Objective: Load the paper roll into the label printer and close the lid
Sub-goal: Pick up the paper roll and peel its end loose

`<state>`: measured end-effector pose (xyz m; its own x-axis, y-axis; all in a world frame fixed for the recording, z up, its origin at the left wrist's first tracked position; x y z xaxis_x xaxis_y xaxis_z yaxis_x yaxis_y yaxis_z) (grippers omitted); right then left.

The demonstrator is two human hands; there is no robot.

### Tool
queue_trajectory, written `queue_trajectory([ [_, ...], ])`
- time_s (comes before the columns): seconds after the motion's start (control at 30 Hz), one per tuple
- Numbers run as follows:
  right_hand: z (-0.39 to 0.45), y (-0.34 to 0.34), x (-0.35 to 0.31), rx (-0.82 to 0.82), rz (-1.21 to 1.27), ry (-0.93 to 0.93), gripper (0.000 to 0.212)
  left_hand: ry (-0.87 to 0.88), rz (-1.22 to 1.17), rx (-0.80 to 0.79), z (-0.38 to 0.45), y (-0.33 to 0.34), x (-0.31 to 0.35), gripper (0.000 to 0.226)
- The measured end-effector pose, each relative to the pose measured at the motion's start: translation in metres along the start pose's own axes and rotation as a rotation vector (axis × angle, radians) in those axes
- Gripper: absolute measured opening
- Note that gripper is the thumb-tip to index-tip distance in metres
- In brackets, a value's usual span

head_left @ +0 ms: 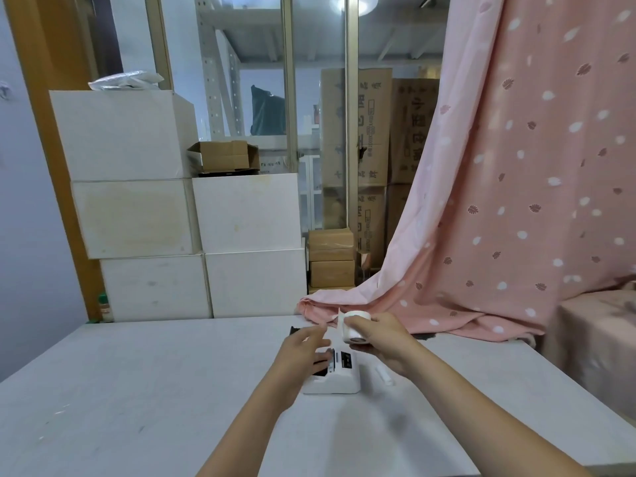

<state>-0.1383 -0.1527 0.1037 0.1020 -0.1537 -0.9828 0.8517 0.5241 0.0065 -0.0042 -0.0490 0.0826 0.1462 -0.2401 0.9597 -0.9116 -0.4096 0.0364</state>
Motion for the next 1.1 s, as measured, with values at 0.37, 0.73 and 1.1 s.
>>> queue_trajectory([
  [0.37, -0.021, 0.015, 0.015, -0.106, 0.464, 0.213, 0.035, 0.243, 0.195, -0.077, -0.021, 0.031, 0.0, 0.053],
  [0.73, -0.046, 0.036, 0.009, -0.295, 0.651, 0.279, 0.048, 0.288, 0.13, 0.03, -0.029, 0.024, 0.018, 0.05],
  [1.1, -0.047, 0.045, 0.017, -0.243, 0.658, 0.287, 0.052, 0.249, 0.177, -0.142, -0.038, 0.02, 0.021, 0.05],
])
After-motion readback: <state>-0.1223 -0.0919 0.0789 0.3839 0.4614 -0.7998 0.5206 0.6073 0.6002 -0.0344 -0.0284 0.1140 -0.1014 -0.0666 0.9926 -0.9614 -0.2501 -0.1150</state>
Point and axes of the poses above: each hand's wrist, its own z-axis towards the middle knuckle, its own y-axis out of the palm, x = y × z, the point moved 7 cm from there along z, towards the middle knuckle, and after that the axes turned 13 degrees about -y, right-handed, at the moved point
